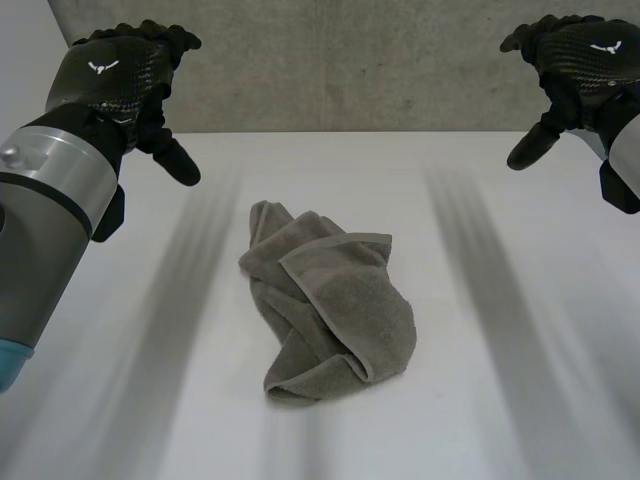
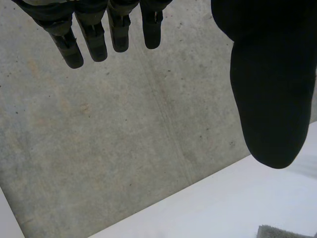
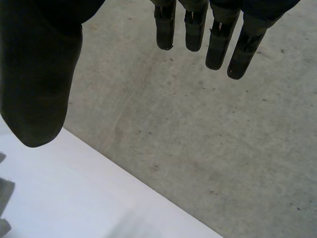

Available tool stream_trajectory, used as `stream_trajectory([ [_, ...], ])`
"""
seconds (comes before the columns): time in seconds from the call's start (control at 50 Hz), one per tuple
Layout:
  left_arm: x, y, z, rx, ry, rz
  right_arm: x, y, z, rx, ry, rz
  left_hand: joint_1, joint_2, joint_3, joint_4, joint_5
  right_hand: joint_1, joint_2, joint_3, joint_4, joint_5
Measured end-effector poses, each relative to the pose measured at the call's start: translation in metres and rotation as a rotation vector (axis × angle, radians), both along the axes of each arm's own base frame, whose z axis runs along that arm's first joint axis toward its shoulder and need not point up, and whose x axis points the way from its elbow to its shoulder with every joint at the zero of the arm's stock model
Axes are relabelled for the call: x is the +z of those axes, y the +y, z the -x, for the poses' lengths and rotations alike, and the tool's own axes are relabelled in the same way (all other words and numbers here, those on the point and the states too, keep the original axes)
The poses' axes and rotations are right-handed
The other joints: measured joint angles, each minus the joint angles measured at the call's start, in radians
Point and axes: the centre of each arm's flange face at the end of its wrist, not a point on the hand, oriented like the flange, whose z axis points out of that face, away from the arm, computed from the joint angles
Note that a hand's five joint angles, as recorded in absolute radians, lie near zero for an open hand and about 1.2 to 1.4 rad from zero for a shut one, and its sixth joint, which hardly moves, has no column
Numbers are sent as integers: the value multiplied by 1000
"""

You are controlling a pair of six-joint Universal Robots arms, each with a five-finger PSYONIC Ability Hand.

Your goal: Fold the towel.

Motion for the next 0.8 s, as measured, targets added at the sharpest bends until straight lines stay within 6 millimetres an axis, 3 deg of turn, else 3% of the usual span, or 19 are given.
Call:
stream_trajectory([
  [0.14,-20,12,-6,-2,-4,-64,-13,7,-12,129,144,39,0,0,0,0,-1,0,0,0,0,0],
  [0.28,-71,32,-15,-10,-5,-234,-37,26,-34,388,446,181,10,15,15,15,-1,0,0,0,0,0],
  [0.4,-101,46,-17,-21,-10,-346,-61,47,-58,605,555,234,60,64,64,64,45,0,0,0,0,0],
  [0.66,-160,68,1,-90,-66,-562,-134,95,-94,945,754,151,159,162,162,162,142,6,0,0,0,0],
  [0.8,-173,70,12,-130,-59,-614,-161,100,-99,992,877,185,208,211,212,211,190,19,1,2,1,3],
])
